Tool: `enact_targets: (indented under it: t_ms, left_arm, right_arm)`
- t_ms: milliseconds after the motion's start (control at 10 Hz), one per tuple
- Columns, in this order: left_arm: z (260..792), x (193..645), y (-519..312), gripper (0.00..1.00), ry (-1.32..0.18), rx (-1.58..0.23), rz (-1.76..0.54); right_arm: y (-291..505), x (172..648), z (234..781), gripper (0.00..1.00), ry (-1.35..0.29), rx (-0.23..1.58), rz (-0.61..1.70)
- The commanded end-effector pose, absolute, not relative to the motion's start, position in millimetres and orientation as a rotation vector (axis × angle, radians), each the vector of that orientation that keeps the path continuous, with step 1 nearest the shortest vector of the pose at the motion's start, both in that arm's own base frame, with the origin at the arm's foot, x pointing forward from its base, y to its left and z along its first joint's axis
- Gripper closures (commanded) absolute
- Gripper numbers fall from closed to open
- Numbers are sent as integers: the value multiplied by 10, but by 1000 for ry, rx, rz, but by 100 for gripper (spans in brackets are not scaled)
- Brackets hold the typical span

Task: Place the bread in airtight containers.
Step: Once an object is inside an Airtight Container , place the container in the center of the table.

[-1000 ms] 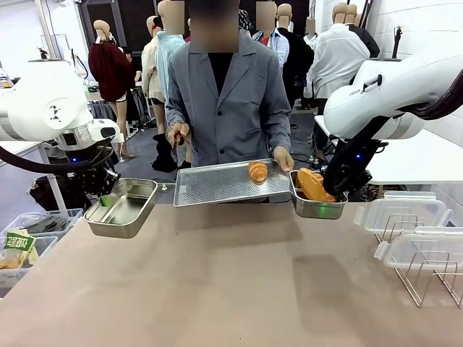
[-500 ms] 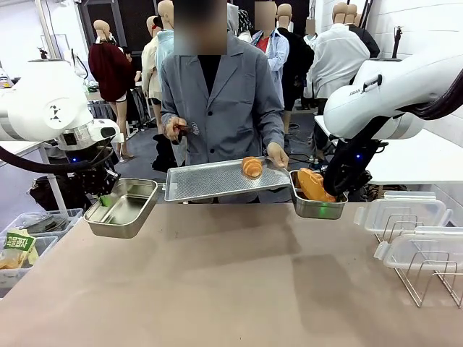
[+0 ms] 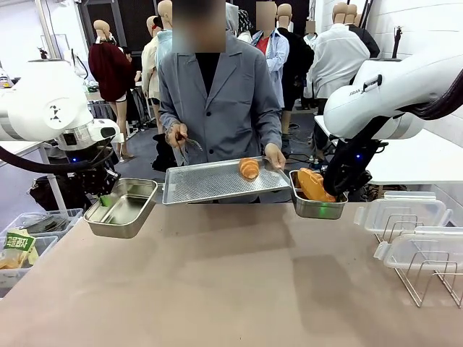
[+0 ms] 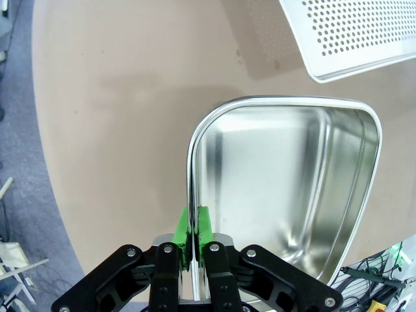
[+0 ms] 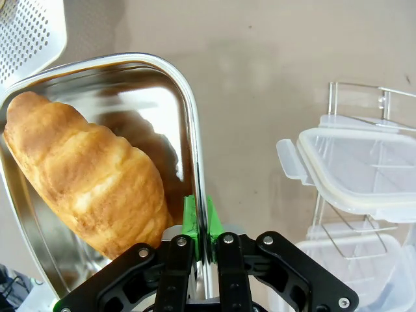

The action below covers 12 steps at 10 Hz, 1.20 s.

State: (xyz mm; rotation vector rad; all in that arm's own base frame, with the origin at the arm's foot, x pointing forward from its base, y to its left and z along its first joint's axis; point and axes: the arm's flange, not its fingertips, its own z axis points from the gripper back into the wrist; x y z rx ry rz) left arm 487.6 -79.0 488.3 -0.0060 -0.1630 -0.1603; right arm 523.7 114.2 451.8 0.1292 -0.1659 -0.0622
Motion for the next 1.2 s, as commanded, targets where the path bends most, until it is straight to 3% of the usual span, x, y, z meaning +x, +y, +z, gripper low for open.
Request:
enact_targets:
  t_ms: [0, 600, 900, 1000, 1100]
  left_arm:
    - [4910, 4871, -779, 100, -170, 2, -163]
    - [4910, 4871, -779, 100, -170, 2, -163]
    - [4910, 4871, -779, 100, -170, 2, -163]
    - [4910, 4871, -779, 100, -170, 2, -163]
    - [4910, 4871, -779, 100, -170, 2, -163]
  right_arm:
    - [1142, 5237, 4518, 100, -166, 129, -62]
    - [1285, 5219, 3490, 100, -36, 168, -26]
    - [1341, 5017, 3237, 100, -83, 155, -42]
    - [1339, 4994, 3233, 97, -95, 142, -62]
    - [1316, 4972, 3257, 78, -84, 157, -68]
